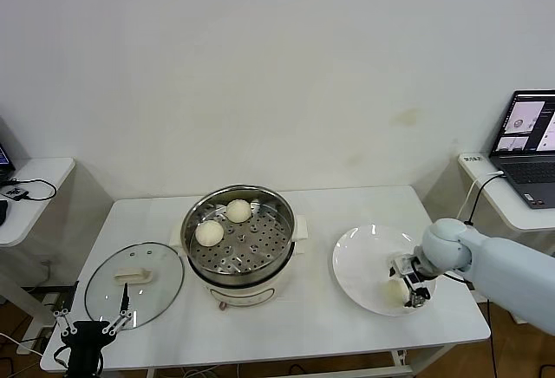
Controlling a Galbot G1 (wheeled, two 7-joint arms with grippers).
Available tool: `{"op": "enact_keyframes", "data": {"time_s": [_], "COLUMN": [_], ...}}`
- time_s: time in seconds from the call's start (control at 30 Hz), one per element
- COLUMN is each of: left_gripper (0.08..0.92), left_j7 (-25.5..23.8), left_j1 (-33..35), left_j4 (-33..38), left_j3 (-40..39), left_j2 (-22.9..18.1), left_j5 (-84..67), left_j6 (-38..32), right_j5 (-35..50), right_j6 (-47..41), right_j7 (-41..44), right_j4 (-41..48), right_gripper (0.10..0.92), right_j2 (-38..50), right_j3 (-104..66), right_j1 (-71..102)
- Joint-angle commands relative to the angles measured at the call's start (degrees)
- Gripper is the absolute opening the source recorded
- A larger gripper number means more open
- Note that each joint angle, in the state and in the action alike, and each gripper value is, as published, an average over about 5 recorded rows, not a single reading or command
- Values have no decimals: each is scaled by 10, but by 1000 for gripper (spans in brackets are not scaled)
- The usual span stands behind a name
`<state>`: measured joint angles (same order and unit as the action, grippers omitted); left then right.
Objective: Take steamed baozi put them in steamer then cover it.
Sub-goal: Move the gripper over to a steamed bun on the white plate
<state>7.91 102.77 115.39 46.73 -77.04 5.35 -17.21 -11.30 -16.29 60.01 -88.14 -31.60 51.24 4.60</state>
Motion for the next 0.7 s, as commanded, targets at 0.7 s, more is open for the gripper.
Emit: {"op": "enact_keyframes", "data": {"time_s": [0.7], "left_gripper": [823], "left_j7": [1], "left_j1": [-1], "left_j4": [3], "left_j3": [1], "left_j2": [2], "left_j5": [-2], "left_j6": [0], "right_j5": [38], "right_j6": [-2], "right_j7": [24], "right_j4": [-8], "right_gripper": [566], "right_j2": [4], "right_j3": [-12], "right_j1": [-61]}}
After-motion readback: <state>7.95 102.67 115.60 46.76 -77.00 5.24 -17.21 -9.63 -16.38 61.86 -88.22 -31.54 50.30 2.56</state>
